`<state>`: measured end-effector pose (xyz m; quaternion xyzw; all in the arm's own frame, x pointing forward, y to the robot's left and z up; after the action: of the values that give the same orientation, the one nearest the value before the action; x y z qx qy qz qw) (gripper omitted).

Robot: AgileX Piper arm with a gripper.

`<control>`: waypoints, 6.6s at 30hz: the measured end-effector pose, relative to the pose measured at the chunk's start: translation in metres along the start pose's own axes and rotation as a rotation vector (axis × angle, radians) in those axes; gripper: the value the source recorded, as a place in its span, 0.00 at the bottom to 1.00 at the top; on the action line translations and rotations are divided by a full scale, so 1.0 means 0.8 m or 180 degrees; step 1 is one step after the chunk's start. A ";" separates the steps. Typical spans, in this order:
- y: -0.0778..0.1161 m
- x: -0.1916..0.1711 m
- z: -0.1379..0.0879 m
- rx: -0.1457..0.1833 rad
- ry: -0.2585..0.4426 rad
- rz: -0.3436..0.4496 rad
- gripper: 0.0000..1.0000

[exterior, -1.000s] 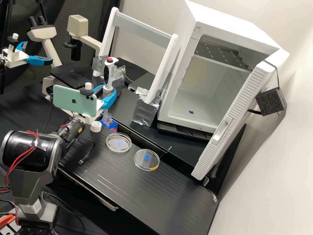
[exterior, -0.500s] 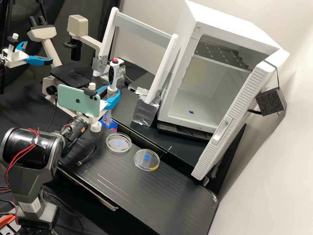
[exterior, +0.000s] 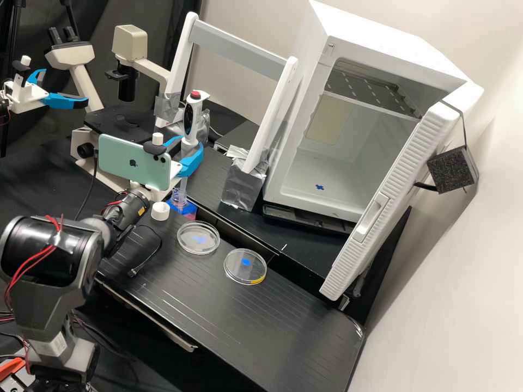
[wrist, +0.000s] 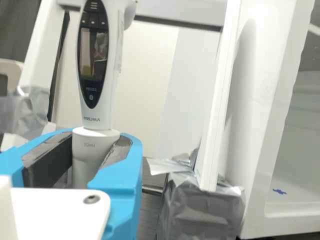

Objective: Use the pipette

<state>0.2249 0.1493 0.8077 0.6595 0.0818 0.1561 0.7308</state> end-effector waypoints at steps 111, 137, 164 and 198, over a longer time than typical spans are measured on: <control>0.120 -0.124 0.078 0.0509 -0.0004 0.0886 0.00; 0.112 -0.130 0.062 0.0500 0.0214 0.0790 0.00; 0.162 -0.016 -0.021 0.0206 0.0927 0.0045 0.00; 0.174 0.129 -0.087 0.0205 0.0224 -0.0511 0.00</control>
<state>0.2821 0.2607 0.9460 0.6681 0.1650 0.1175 0.7160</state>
